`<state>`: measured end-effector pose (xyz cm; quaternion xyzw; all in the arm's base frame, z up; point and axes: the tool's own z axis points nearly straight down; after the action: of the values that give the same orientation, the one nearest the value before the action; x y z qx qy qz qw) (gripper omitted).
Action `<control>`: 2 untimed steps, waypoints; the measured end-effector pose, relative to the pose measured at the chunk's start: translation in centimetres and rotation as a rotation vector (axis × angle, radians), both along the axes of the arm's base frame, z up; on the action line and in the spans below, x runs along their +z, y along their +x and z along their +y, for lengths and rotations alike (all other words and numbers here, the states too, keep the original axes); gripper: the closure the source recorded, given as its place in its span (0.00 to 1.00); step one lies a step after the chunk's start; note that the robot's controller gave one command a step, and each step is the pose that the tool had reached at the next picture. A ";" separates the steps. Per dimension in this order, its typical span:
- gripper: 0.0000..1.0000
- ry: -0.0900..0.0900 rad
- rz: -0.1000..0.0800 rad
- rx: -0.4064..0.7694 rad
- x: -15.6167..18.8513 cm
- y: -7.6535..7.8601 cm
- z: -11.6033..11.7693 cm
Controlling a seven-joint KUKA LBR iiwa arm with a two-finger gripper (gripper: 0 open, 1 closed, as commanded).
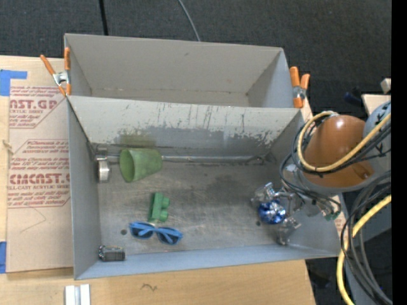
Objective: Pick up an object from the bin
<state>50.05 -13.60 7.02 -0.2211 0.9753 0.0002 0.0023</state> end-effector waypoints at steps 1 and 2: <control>0.00 0.001 0.003 0.142 3.0 -1.3 -1.8; 0.00 0.001 0.004 0.108 3.0 -1.6 -1.5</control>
Offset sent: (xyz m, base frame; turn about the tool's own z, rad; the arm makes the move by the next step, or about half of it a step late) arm -0.0132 -0.0205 0.0298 -0.1446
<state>48.44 -15.10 9.97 -0.2735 0.9619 0.0011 0.0003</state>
